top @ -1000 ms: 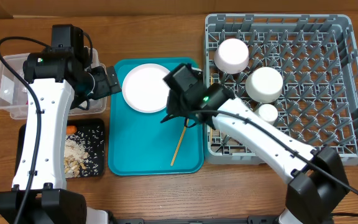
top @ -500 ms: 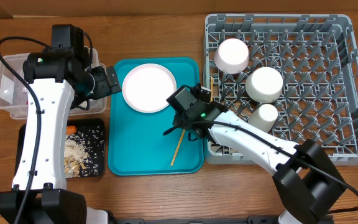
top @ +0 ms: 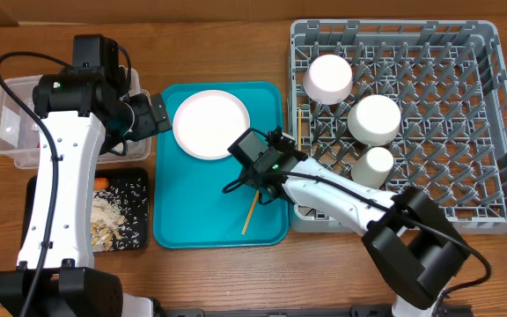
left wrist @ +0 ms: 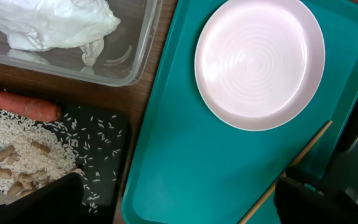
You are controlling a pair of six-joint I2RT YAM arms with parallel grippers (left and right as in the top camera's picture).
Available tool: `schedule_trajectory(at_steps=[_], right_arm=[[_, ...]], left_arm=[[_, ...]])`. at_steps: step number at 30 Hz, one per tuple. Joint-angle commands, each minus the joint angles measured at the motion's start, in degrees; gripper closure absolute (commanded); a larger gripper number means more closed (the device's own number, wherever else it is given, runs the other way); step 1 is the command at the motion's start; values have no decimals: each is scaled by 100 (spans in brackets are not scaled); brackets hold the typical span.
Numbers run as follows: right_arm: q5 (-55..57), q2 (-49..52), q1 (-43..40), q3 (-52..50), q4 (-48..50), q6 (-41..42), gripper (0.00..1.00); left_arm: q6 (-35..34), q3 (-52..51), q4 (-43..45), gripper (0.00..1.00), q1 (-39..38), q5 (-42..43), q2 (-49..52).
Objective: Sort waste into correct bins and load items into the dishwasher
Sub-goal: 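Move the right gripper back to the second chopstick on the tray, then lower and close the right gripper on the second chopstick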
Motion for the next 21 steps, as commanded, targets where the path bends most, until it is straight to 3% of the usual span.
schedule_trajectory(at_steps=[1, 9, 21], right_arm=[[20, 162, 20, -24, 35, 155, 67], [-125, 214, 28, -24, -68, 337, 75], [-348, 435, 15, -22, -74, 472, 72]], left_arm=[[72, 20, 22, 0, -42, -50, 9], [72, 20, 22, 0, -42, -52, 9], [74, 20, 22, 0, -42, -50, 9]])
